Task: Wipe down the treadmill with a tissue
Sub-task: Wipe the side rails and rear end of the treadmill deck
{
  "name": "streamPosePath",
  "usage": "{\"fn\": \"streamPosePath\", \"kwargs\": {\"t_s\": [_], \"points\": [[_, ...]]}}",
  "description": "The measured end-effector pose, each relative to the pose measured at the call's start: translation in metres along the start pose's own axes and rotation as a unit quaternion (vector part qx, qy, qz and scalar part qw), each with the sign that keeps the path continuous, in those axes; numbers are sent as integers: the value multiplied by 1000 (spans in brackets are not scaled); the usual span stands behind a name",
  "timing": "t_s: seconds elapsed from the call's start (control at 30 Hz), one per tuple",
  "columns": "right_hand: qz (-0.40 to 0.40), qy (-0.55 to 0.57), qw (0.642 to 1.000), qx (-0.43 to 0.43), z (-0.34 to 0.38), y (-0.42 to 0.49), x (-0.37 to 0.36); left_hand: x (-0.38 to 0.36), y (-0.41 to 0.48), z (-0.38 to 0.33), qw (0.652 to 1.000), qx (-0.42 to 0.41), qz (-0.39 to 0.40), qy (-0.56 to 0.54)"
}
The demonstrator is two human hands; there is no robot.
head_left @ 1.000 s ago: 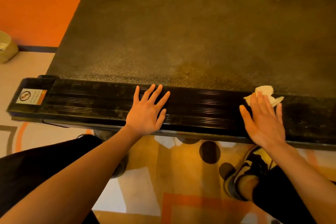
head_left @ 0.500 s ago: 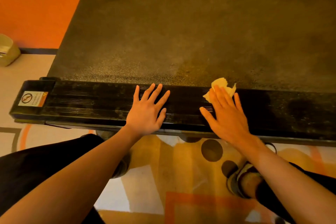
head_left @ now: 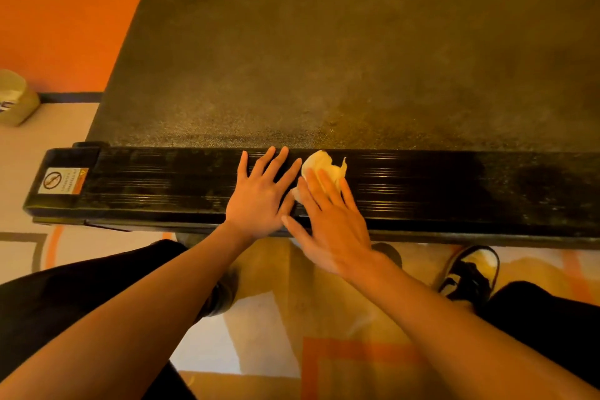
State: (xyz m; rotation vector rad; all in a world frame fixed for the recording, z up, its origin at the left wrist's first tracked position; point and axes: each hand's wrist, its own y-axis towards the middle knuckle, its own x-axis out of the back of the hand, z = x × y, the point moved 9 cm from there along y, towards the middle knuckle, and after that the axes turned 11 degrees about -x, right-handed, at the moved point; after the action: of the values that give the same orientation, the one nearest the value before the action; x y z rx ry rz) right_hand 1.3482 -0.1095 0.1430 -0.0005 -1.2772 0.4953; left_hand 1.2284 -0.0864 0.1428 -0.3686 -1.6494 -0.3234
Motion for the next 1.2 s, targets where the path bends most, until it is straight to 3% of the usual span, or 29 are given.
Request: {"fn": "streamPosePath", "kwargs": {"t_s": [0.1, 0.2, 0.3, 0.43, 0.57, 0.7, 0.8, 1.0, 1.1, 1.2], "points": [[-19, -43, 998, 40, -35, -33, 1, -1, -1, 0, 1000, -3, -2, 8], [-61, -56, 996, -39, -92, -47, 16, -1, 0, -2, 1000, -9, -3, 11], [-85, -41, 988, -124, -77, -40, 10, -3, 0, 0, 1000, -7, 4, 18], [-57, -37, 997, -46, -1, -30, -23, -3, -2, 0, 1000, -3, 16, 15], [-55, -77, 995, 12, -49, -51, -9, -3, 0, 1, 1000, -2, 18, 9], [-71, -114, 983, -125, -147, -83, 20, -3, 0, 2, 1000, 0, 15, -6], [-93, -86, 970, -209, -143, -86, 22, -1, 0, 0, 1000, 1, 21, -8], [-104, -56, 992, -41, -46, -50, -17, -2, 1, 0, 999, 5, 37, 5], [-91, -92, 992, 14, -89, -65, -6, -3, -1, 0, 1000, 6, 30, 8], [-100, -124, 985, -66, -181, -87, 20, -2, 1, 0, 1000, 5, 19, 10]]}}
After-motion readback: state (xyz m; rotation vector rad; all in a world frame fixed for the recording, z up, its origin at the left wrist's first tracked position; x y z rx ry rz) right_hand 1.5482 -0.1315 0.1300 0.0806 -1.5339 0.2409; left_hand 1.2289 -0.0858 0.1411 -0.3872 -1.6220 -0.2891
